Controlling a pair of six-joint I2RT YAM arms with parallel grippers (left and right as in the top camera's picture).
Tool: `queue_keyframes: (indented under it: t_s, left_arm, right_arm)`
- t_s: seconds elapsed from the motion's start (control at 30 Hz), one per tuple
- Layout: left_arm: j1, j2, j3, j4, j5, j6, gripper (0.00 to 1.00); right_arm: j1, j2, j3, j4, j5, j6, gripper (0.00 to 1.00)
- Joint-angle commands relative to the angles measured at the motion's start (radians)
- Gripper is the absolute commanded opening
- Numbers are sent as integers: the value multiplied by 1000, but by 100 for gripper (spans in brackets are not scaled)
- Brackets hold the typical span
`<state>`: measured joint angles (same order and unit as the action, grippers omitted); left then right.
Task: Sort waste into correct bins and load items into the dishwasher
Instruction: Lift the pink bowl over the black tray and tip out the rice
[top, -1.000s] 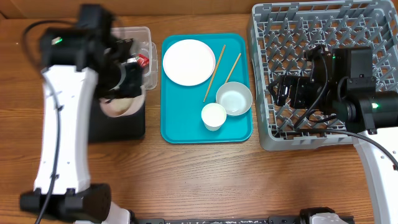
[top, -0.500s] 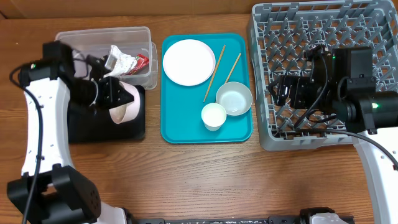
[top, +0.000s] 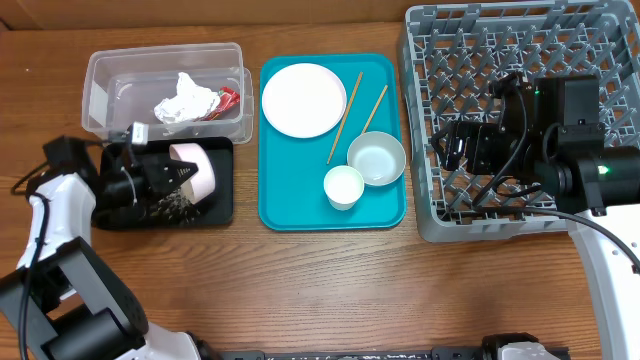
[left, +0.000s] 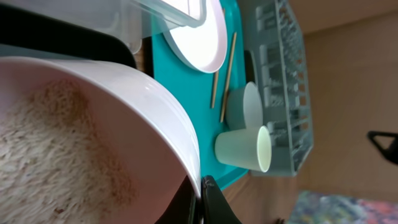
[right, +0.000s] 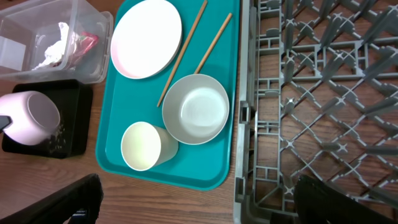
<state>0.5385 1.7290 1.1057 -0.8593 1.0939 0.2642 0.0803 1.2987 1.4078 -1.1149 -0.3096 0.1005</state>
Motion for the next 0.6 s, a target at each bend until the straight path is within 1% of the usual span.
queue_keyframes:
  t_s: [0.0,0.17,0.33,0.43,0.57]
  left_arm:
    - [47,28,-20,20,161,24,4]
    - [95,58,-21,25,311,23,4]
    - [110,76,-21,20,474,6,4]
    - [110,77,-21,27,488,-66,4]
    - [110,77,-21,26,488,-126,4]
  right_arm:
    - [3,-22,19,5,2,0,100]
    - [3,-22,19,2,2,0,100]
    - [3,-22,19,1,2,0,100]
    - [3,-22,19,-1,2,0,100]
    - [3,-22,19,-6,2,0,100]
